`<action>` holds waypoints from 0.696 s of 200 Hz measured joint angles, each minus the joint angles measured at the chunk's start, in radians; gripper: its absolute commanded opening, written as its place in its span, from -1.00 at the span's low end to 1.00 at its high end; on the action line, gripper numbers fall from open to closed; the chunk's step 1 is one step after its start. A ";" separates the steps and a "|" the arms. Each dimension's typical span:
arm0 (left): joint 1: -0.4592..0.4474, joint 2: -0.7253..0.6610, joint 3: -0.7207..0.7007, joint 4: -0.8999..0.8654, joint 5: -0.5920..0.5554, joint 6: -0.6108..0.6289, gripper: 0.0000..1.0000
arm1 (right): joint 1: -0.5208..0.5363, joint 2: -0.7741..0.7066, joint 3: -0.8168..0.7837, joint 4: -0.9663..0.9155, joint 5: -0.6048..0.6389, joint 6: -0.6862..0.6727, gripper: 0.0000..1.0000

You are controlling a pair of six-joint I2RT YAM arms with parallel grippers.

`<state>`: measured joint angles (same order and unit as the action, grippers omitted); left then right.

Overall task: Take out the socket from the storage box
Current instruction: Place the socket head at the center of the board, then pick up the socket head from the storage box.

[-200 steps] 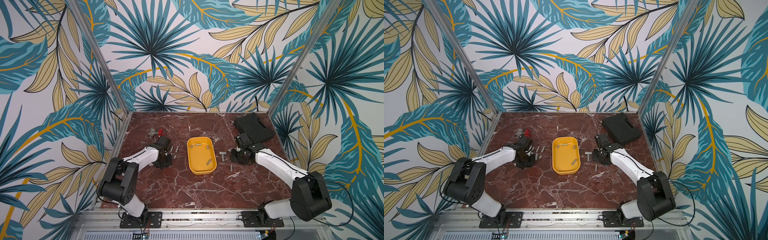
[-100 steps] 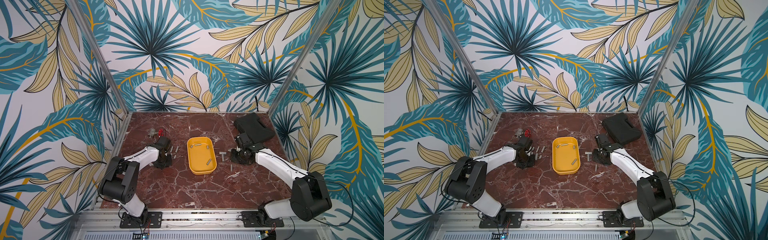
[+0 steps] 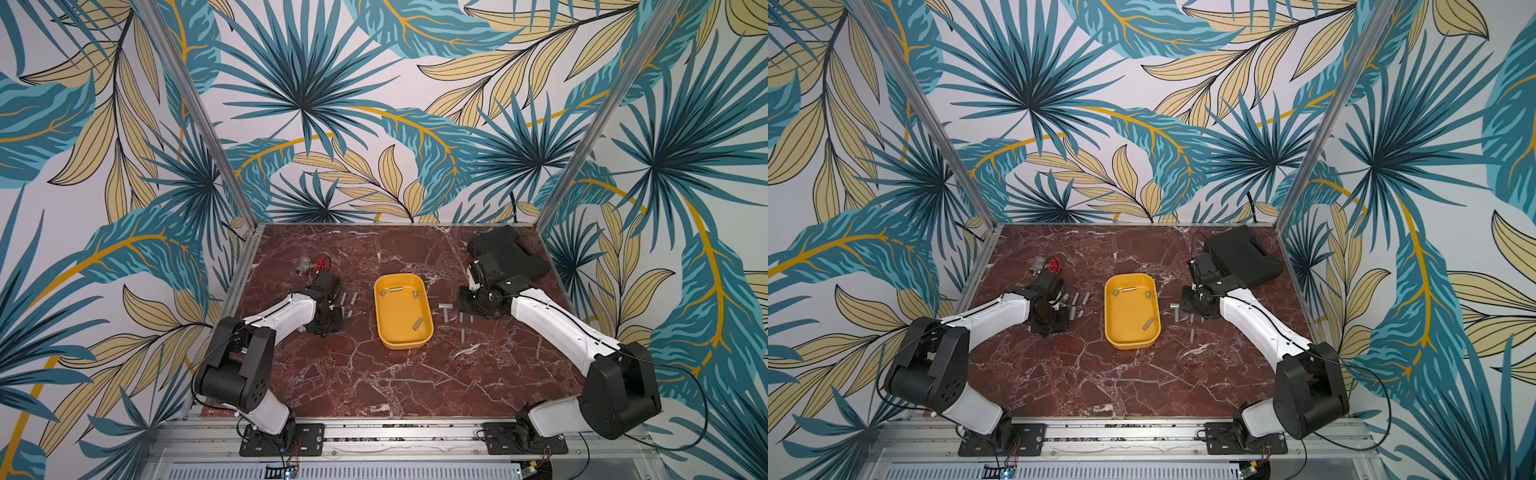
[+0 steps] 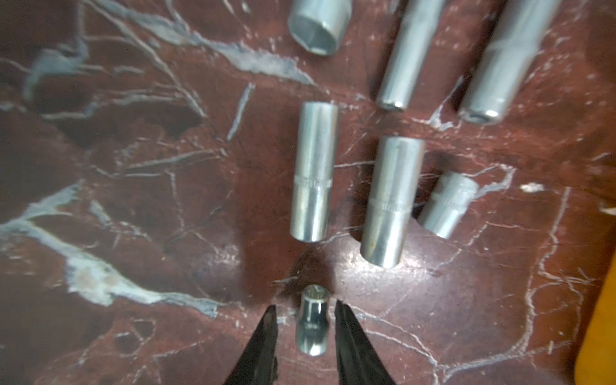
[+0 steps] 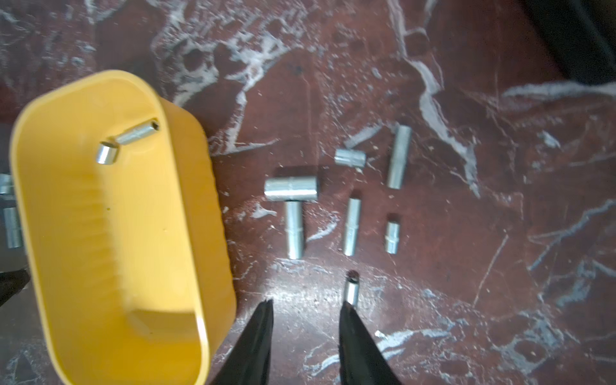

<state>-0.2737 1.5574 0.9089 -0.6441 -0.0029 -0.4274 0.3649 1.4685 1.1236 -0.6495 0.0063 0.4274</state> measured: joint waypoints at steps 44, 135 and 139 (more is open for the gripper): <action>0.000 -0.120 0.052 -0.010 -0.016 0.004 -0.27 | 0.106 0.164 0.218 -0.007 -0.035 -0.190 -0.28; 0.001 -0.179 0.093 -0.029 -0.069 0.009 -0.21 | 0.224 0.589 0.546 -0.006 0.011 -0.528 -0.36; 0.001 -0.183 0.093 -0.029 -0.071 0.009 -0.21 | 0.225 0.600 0.550 -0.006 0.019 -0.537 -0.36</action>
<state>-0.2729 1.3743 1.0019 -0.6727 -0.0738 -0.4183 0.5896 2.0686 1.6741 -0.6556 0.0257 -0.1097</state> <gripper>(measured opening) 0.393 0.321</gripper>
